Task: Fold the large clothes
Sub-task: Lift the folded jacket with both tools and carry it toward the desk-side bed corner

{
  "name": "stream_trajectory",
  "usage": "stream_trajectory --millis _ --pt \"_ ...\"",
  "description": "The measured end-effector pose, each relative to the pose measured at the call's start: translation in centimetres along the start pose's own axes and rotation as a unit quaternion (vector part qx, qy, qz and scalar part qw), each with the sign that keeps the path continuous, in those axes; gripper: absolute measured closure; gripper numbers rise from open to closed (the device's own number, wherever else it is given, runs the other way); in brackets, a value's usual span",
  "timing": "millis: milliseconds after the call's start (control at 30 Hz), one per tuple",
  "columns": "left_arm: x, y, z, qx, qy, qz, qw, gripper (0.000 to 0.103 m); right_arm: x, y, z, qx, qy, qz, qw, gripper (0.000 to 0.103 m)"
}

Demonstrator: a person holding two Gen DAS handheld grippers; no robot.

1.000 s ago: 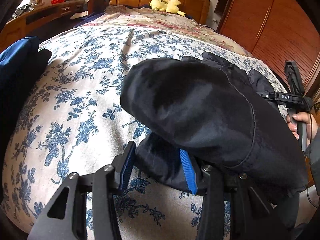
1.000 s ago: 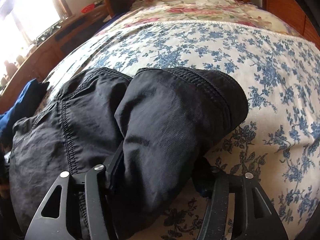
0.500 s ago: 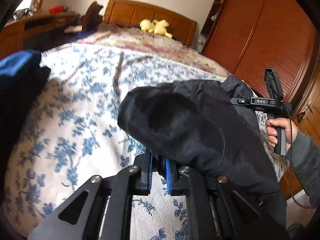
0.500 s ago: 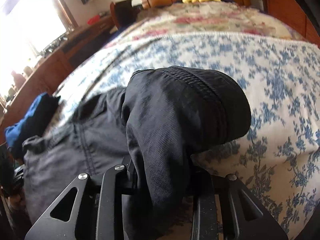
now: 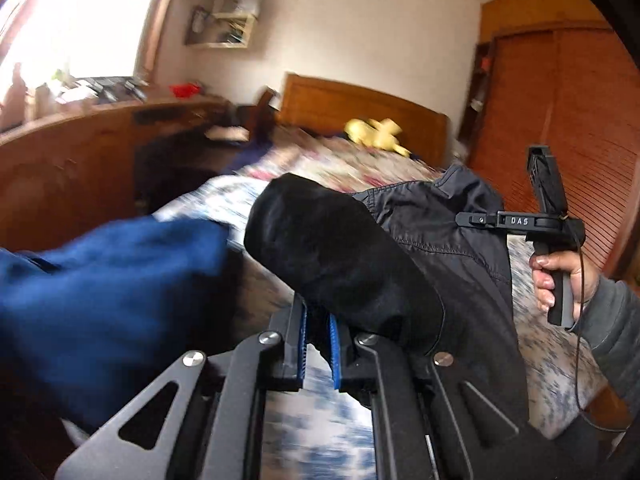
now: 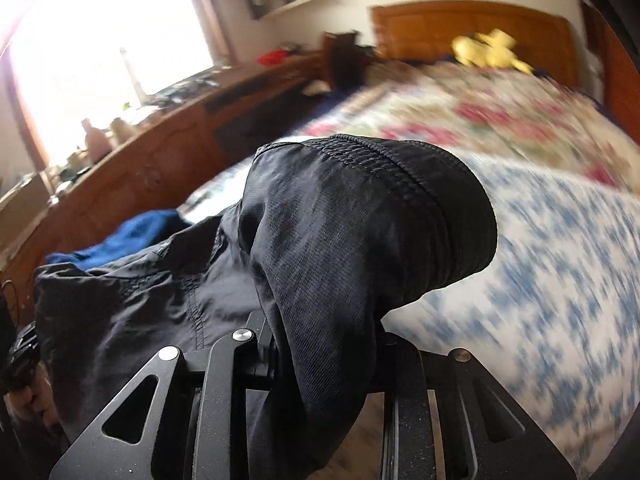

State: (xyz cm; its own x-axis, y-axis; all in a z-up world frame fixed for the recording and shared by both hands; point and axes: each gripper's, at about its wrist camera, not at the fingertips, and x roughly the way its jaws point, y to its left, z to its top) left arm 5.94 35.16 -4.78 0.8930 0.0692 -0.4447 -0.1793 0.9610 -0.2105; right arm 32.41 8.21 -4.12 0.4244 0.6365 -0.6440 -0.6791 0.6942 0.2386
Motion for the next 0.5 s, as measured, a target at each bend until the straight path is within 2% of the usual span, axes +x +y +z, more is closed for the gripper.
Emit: stream_trajectory --millis 133,300,433,500 --pt "-2.9 5.1 2.9 -0.007 -0.025 0.055 0.9982 0.096 3.0 7.2 5.2 -0.051 -0.011 0.038 0.998 0.079" --pt "-6.0 11.7 6.2 -0.017 -0.046 0.136 0.9895 0.096 7.7 17.2 10.7 -0.106 -0.007 0.086 0.991 0.078" --pt "-8.0 15.8 6.9 -0.021 -0.047 0.198 0.9788 0.096 11.5 23.6 12.9 -0.125 0.002 0.117 0.985 0.078" --pt "-8.5 17.3 6.7 -0.027 -0.045 0.217 0.9747 0.096 13.3 26.0 13.4 -0.133 0.008 0.131 0.982 0.078"
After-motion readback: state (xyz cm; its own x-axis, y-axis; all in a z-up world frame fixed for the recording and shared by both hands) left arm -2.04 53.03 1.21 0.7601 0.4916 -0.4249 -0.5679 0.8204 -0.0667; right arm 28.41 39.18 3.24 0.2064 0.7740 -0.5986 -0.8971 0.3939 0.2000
